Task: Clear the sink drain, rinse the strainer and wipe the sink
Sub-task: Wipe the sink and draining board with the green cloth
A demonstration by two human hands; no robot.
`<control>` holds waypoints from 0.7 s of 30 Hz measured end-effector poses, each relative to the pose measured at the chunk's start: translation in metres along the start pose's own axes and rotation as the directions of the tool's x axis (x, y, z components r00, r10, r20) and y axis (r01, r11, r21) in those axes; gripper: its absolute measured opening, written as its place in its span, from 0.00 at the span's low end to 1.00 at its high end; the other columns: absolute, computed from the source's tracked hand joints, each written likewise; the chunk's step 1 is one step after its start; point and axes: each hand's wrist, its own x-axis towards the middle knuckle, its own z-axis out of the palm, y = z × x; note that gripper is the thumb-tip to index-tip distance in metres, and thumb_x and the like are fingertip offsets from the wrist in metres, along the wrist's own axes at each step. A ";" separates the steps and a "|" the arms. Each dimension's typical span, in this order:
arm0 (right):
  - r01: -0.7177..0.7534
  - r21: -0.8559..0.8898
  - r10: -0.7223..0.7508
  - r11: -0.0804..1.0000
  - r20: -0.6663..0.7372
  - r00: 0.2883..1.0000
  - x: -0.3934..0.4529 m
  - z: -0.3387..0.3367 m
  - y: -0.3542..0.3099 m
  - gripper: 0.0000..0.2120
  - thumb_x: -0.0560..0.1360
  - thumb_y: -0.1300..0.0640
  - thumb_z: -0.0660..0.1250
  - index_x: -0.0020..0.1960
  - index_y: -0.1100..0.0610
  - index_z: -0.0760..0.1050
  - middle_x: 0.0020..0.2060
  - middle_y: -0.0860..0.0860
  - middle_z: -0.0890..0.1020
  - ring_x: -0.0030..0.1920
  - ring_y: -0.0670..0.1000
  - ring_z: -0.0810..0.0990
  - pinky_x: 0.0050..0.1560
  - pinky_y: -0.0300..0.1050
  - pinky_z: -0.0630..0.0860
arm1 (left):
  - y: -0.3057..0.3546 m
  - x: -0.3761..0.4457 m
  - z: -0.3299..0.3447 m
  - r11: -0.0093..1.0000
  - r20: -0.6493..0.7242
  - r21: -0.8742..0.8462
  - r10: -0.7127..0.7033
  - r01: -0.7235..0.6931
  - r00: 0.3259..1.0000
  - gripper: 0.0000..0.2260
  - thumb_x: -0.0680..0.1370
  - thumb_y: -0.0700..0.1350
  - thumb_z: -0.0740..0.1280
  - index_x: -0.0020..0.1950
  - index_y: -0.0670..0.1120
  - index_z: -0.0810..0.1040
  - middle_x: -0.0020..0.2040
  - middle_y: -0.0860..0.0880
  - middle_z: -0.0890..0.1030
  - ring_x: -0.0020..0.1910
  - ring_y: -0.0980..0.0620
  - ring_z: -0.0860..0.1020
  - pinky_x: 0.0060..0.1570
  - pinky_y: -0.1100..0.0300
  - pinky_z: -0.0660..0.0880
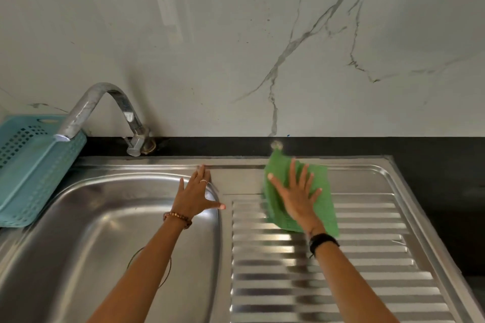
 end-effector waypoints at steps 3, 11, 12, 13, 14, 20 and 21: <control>-0.012 -0.405 -0.008 0.914 -0.047 0.999 0.011 0.041 0.001 0.45 0.66 0.25 0.38 0.75 0.48 0.34 0.75 0.58 0.36 0.75 0.62 0.36 0.65 0.73 0.31 | -0.011 0.003 0.012 0.995 -0.004 -0.098 0.002 -0.002 1.000 0.56 0.59 0.79 0.49 0.75 0.44 0.37 0.77 0.45 0.39 0.76 0.47 0.42 0.73 0.44 0.40; 0.245 -0.515 -0.286 0.822 -0.002 0.958 0.026 0.104 -0.055 0.28 0.78 0.38 0.40 0.75 0.42 0.37 0.76 0.59 0.38 0.74 0.66 0.38 0.64 0.77 0.35 | -0.020 0.012 0.032 0.978 -0.083 -0.205 0.033 -0.049 0.996 0.56 0.56 0.79 0.46 0.72 0.46 0.31 0.73 0.51 0.33 0.75 0.52 0.37 0.72 0.42 0.38; 0.301 -0.529 -0.339 0.794 0.027 0.940 0.029 0.108 -0.060 0.26 0.79 0.40 0.42 0.75 0.42 0.38 0.76 0.58 0.38 0.75 0.66 0.38 0.64 0.78 0.35 | -0.019 0.010 0.031 0.978 -0.094 -0.205 0.016 -0.035 0.995 0.54 0.58 0.76 0.49 0.73 0.45 0.33 0.75 0.50 0.35 0.76 0.51 0.39 0.72 0.42 0.39; 0.356 -0.537 -0.383 0.764 0.065 0.921 0.033 0.110 -0.064 0.26 0.80 0.41 0.43 0.75 0.41 0.40 0.76 0.57 0.39 0.75 0.66 0.38 0.64 0.78 0.36 | -0.019 0.008 0.032 0.977 -0.109 -0.211 -0.004 -0.019 0.994 0.52 0.61 0.73 0.51 0.73 0.45 0.34 0.76 0.48 0.36 0.76 0.50 0.40 0.72 0.42 0.39; 0.406 -0.545 -0.421 0.733 0.105 0.901 0.036 0.111 -0.065 0.25 0.80 0.42 0.43 0.75 0.41 0.42 0.77 0.56 0.39 0.75 0.65 0.38 0.63 0.79 0.36 | -0.017 0.005 0.032 0.976 -0.128 -0.218 -0.024 -0.005 0.991 0.50 0.65 0.70 0.55 0.73 0.45 0.34 0.76 0.47 0.36 0.76 0.49 0.41 0.72 0.42 0.40; 0.635 -0.530 -0.549 0.562 0.335 0.766 0.036 0.097 -0.050 0.24 0.80 0.42 0.44 0.75 0.40 0.44 0.77 0.48 0.44 0.76 0.59 0.39 0.63 0.75 0.30 | 0.011 -0.012 0.032 0.934 -0.224 -0.357 -0.108 0.022 0.968 0.48 0.72 0.51 0.70 0.73 0.42 0.34 0.75 0.45 0.35 0.73 0.52 0.35 0.71 0.46 0.38; 0.637 -0.524 -0.547 0.565 0.341 0.765 0.034 0.092 -0.044 0.24 0.80 0.42 0.44 0.75 0.40 0.43 0.77 0.47 0.44 0.77 0.57 0.40 0.65 0.73 0.31 | 0.020 -0.011 0.031 0.930 -0.221 -0.367 -0.092 0.004 0.971 0.47 0.73 0.48 0.69 0.73 0.43 0.34 0.75 0.45 0.34 0.71 0.53 0.32 0.71 0.47 0.36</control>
